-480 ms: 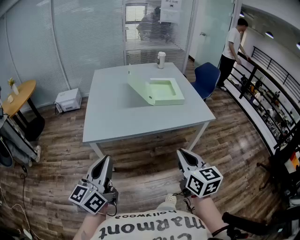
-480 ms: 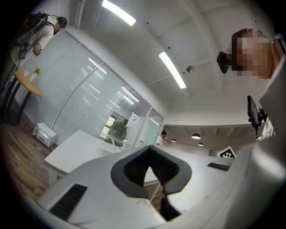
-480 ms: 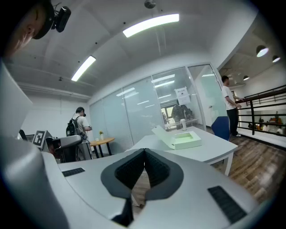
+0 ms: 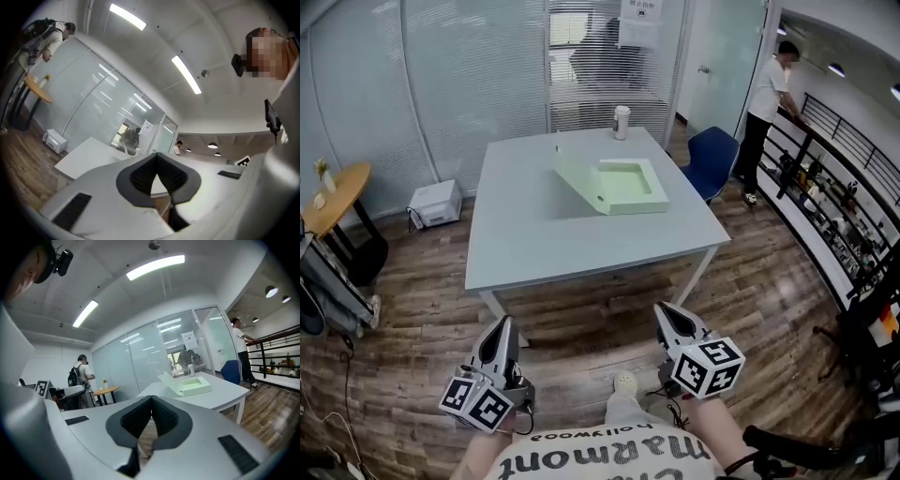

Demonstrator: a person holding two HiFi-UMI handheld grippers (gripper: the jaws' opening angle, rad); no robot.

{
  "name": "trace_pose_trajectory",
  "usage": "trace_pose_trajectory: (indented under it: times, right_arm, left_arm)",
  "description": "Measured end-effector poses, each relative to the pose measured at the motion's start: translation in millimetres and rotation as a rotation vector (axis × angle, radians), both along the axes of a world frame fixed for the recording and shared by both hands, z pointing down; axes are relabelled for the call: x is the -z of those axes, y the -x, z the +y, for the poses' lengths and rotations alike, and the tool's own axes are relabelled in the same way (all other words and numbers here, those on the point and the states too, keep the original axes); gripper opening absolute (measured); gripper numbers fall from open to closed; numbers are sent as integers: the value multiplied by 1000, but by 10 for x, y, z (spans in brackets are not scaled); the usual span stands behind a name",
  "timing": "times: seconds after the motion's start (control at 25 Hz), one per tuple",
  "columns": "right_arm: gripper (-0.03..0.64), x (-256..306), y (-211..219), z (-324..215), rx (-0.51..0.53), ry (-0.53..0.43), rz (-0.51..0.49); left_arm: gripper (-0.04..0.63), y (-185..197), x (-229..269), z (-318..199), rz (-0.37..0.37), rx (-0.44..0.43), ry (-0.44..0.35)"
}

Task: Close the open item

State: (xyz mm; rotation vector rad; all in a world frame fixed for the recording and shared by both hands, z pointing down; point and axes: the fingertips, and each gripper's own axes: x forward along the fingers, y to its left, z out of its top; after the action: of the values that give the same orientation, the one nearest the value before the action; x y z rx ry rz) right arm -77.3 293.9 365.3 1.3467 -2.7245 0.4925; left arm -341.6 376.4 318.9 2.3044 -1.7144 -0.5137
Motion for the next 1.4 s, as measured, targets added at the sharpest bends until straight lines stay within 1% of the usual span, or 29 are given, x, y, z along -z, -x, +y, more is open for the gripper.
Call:
trace_pose_trajectory:
  times: [0.04,0.16,0.24,0.36,0.48,0.56,0.72,0.88,0.96,1.08,1.24,1.4]
  right_arm:
    - [3,-11,-10,-55,-2,4,-4]
    - [3,-41,1,-275,12,13,10]
    - [3,-28,19,-451,26,5,12]
    - [3,40,79,-780,57,-12,22]
    - [3,159,110,-1189,91,-34,29]
    - [3,241,113,-1485,109,-53,23]
    - [3,284,135,-2012,150,-71,36]
    - [3,290,194,-2420,202,-84,46]
    - [3,292,223,-2607,218,-93,51]
    - [3,267,266,-2831,238,-97,48]
    - [3,154,263,-3049,261,-86,57]
    - [3,50,280,-3182,280,-62,55]
  left_arm:
    - [-3,29,-6,-44,11,9,-5]
    - [-3,72,-15,-235,77,12,-22]
    - [-3,94,-6,-380,87,20,-40]
    - [-3,162,5,-619,69,30,-53]
    - [-3,200,12,-947,-7,51,-27]
    - [-3,189,66,-1181,-37,59,-27]
    - [-3,176,177,-1577,-36,96,-39]
    - [-3,344,178,-1875,-22,198,-25]
    - [-3,406,139,-2012,0,228,-18]
    - [-5,427,67,-2194,17,241,-3]
    - [-5,365,26,-2379,0,253,-2]
    - [-5,340,-22,-2517,-4,262,21]
